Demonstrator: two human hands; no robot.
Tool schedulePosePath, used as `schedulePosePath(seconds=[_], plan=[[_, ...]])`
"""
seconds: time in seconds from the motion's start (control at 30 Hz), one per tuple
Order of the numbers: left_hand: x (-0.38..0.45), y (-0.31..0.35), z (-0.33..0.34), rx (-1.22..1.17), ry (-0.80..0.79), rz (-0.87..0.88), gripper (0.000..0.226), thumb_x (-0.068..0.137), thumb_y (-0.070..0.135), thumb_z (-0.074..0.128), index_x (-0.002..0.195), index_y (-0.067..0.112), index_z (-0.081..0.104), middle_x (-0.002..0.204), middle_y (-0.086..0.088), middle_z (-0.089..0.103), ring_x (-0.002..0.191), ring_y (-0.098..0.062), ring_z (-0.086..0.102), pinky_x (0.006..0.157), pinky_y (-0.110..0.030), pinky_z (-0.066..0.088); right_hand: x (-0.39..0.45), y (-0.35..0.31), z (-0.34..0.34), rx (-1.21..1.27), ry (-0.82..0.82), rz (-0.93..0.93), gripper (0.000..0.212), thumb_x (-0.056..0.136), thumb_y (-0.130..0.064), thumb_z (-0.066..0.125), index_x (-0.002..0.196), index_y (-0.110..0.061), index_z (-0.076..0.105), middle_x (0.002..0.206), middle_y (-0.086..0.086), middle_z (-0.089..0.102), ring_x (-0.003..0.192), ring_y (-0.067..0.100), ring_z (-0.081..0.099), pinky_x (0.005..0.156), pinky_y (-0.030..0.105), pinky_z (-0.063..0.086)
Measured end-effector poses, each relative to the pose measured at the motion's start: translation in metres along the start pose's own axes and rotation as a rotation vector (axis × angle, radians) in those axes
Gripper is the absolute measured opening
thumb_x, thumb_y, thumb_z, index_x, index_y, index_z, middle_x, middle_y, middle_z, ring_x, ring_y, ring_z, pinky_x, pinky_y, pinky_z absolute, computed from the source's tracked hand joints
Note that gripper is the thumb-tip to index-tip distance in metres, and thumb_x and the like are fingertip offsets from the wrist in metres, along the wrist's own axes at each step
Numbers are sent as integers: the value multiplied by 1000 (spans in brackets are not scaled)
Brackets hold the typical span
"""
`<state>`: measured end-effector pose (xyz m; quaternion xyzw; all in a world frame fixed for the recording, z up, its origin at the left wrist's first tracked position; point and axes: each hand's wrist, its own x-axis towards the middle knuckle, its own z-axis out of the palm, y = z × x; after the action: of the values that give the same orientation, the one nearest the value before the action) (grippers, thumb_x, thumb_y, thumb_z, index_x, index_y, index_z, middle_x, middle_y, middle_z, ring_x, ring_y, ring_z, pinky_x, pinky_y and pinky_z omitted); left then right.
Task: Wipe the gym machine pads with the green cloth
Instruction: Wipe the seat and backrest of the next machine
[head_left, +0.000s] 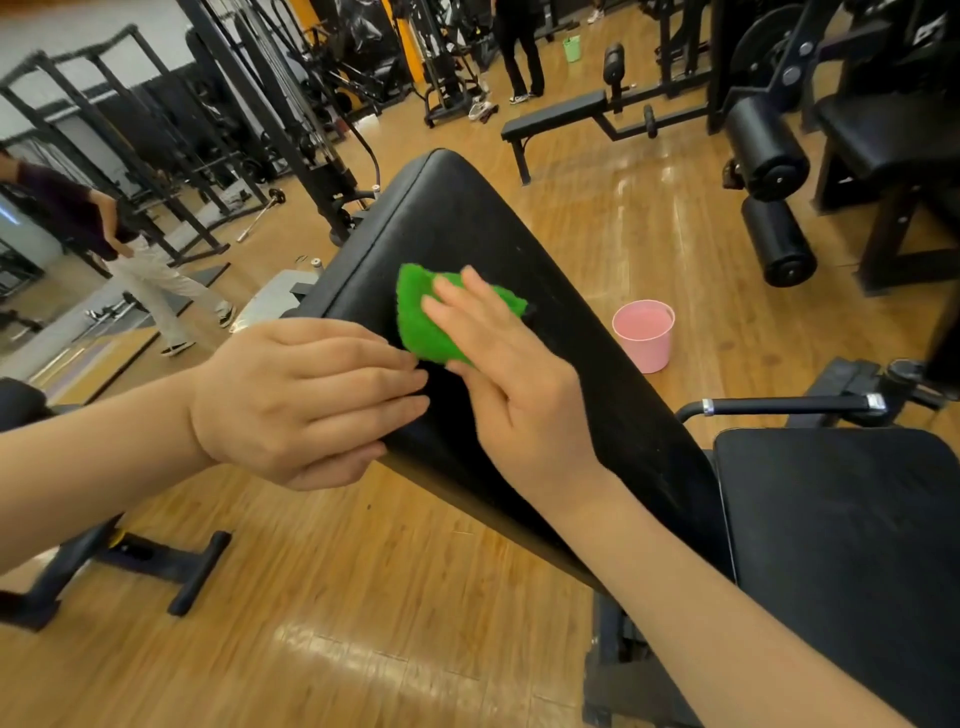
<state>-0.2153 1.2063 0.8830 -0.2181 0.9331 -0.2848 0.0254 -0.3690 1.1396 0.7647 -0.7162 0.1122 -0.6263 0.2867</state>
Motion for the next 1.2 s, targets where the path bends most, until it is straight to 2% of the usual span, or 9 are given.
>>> schedulePosePath(seconds=[0.1,0.27,0.4,0.53,0.7,0.87,1.03,1.13,1.2], plan=[[-1,-1,1,43,-8,17,30,93,22,44,107,2,61,96,-14,73,99,-25,59,90,-35,46,12,-1,7,8,-37,-5,34,92,0,44,123,1,56,130,14,56,130,25,44,107,37,39],[-1,-1,0,43,-39,27,29,91,22,47,106,2,61,94,-14,74,100,-24,59,91,-34,46,-40,18,-13,13,-6,115,34,91,-2,45,123,-4,54,129,5,54,129,17,46,104,36,42],[-3,-1,0,54,-26,25,28,92,22,47,108,3,60,93,-14,74,99,-24,59,97,-33,42,-73,24,-22,-19,26,201,36,89,-2,46,124,-4,51,128,1,53,128,16,47,106,26,38],[-2,-1,0,65,-17,23,29,92,21,45,107,3,61,94,-15,73,99,-25,59,100,-32,39,-34,10,-14,-31,74,156,34,89,3,46,120,0,58,127,8,56,127,21,47,106,25,38],[-1,-1,2,65,-26,19,30,91,22,45,107,3,61,94,-15,73,100,-25,59,98,-33,40,19,1,11,-20,31,79,35,89,0,42,120,-1,60,127,13,59,127,26,48,103,37,43],[-2,-1,2,73,-20,13,29,91,22,46,107,3,61,94,-15,73,100,-24,60,99,-32,40,-34,19,-10,-44,41,167,38,89,-1,44,126,-6,53,130,3,53,128,16,45,107,29,38],[-2,-1,3,75,-10,21,28,91,21,46,108,4,60,93,-15,73,99,-24,59,100,-31,39,-108,42,-34,-108,59,392,47,83,11,51,125,-10,51,130,-4,51,129,0,42,105,20,35],[-3,-1,3,84,-11,13,29,91,21,46,108,3,61,94,-15,73,100,-25,60,100,-32,39,-100,36,-36,-107,96,454,47,82,11,51,124,-11,51,126,-6,53,128,-7,38,102,12,34],[-3,-1,3,85,-12,8,29,91,21,46,108,3,61,94,-15,73,100,-25,60,100,-32,39,-74,21,-28,-82,159,403,44,84,10,51,124,-8,52,125,-4,53,128,0,40,102,11,34]])
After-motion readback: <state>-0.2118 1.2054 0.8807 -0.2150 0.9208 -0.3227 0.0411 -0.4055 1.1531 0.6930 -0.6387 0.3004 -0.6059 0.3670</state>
